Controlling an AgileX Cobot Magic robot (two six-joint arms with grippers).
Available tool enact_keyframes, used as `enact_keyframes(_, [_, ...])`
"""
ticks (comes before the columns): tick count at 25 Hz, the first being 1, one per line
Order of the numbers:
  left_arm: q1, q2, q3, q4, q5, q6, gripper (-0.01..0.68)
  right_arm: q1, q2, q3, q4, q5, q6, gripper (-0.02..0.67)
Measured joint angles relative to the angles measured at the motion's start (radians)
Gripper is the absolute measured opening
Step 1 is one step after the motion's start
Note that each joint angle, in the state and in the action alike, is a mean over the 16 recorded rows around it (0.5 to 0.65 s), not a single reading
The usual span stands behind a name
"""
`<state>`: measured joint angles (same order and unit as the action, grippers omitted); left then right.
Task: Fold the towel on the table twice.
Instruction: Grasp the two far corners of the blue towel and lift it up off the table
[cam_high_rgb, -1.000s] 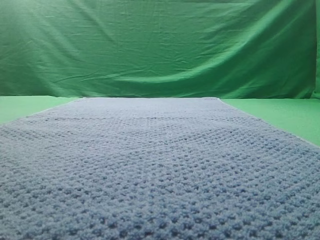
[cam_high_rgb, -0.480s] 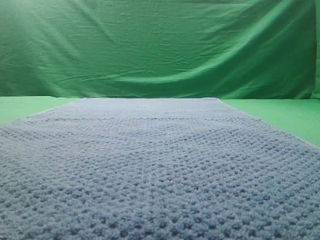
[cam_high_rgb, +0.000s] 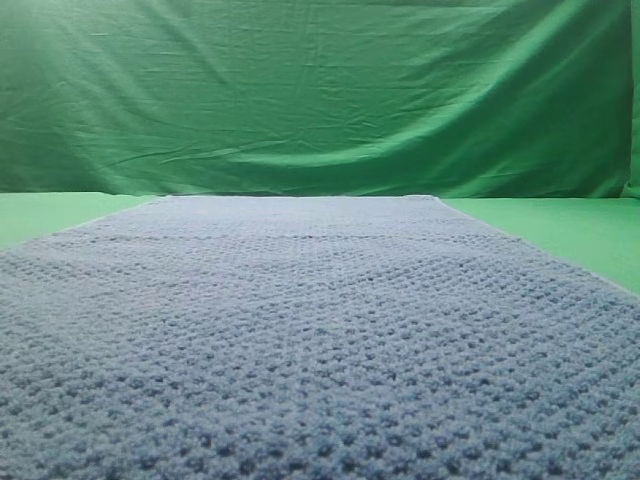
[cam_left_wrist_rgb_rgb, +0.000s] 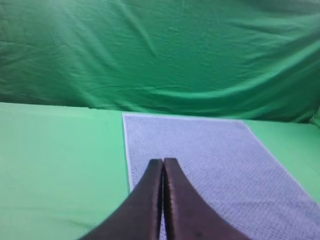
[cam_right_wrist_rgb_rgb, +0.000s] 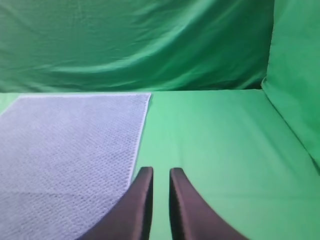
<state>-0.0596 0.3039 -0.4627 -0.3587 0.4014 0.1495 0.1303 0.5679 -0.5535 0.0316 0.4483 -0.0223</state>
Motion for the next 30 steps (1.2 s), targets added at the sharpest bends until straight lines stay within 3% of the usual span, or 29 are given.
enact_keyframes(15, [-0.087, 0.596, -0.313, 0.063, 0.291, 0.000, 0.000, 0.134, 0.523, -0.326, -0.007, 0.250, -0.085, 0.048])
enact_keyframes(25, [-0.096, 1.000, -0.509, 0.100, 0.355, 0.000, 0.000, 0.217, 0.888, -0.522, -0.022, 0.310, 0.012, 0.050])
enact_keyframes(30, [-0.096, 1.175, -0.600, 0.111, 0.347, 0.002, 0.044, 0.225, 1.050, -0.598, -0.032, 0.304, 0.042, 0.100])
